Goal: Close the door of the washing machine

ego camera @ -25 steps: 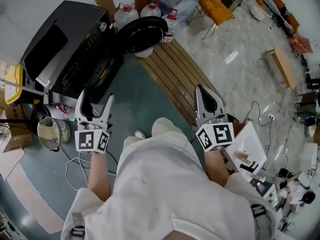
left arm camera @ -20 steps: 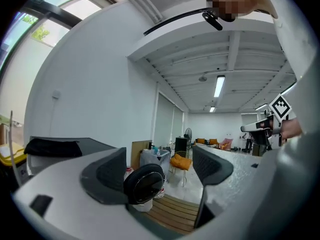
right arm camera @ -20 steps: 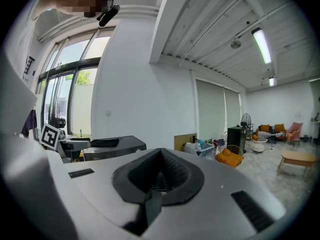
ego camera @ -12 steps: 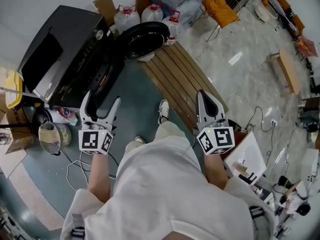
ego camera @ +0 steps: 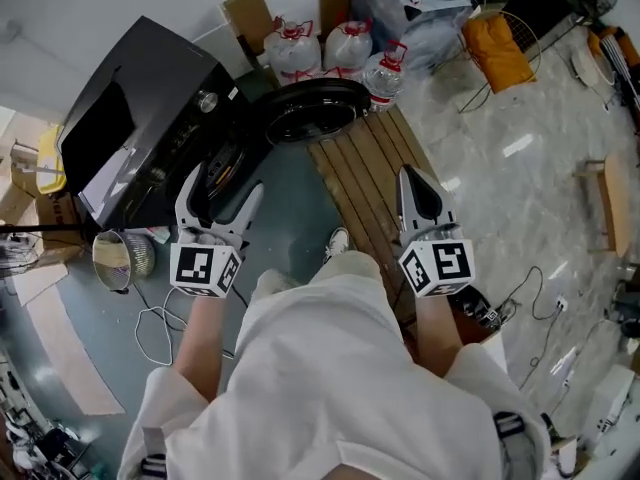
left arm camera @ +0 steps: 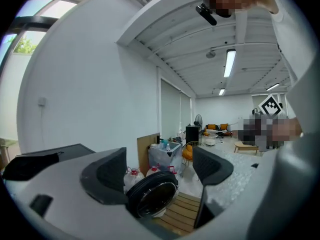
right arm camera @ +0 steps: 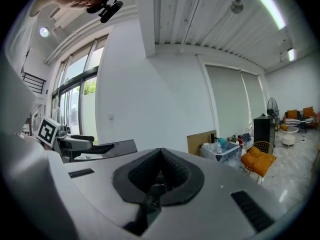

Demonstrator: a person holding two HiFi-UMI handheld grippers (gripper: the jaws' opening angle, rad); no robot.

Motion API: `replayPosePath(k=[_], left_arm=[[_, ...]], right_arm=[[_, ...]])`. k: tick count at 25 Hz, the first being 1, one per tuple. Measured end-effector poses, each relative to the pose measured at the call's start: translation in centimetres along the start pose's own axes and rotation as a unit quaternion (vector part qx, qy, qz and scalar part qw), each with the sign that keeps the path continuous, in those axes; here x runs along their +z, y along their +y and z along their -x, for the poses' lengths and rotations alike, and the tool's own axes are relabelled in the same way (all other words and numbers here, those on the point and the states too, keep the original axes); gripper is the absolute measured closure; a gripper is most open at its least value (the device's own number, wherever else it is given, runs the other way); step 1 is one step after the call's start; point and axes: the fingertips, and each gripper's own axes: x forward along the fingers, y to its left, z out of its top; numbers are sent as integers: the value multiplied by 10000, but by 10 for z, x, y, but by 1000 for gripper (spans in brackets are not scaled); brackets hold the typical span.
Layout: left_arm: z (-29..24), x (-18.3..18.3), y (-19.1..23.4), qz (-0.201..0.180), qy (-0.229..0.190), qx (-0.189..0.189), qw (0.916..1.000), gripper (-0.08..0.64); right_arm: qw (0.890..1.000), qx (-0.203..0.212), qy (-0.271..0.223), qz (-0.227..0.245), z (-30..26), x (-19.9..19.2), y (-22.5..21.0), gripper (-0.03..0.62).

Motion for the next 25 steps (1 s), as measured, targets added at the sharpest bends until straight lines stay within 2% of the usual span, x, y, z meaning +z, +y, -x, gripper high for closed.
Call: replayPosePath(k=[5,10,14,17,21,25], left_arm=[[-67,-2,-1,-143,211,-15,9997,166],[-118,-26,10,-114,464,-221,9986,166],[-169,-51,21,-385,772,-556,9947,166],[-203,-72,30,-424,958,-712,9919,166],[-237,-106,27,-707,1293,-996,9841,167],[-275,-131,14,-1105,1597,-1287,9725,166]], right_arm=[[9996,182,183,-113,-51,-8,-40,595],[9987,201,468,-99,-83,-20,-43,594],[9971,148,720,-172,-109,-28,-43,594],[9959,144,879,-178,-123,-41,-46,594],[9952,80,964,-171,-125,-61,-50,594],[9945,0,1017,-267,-121,-78,-61,594]])
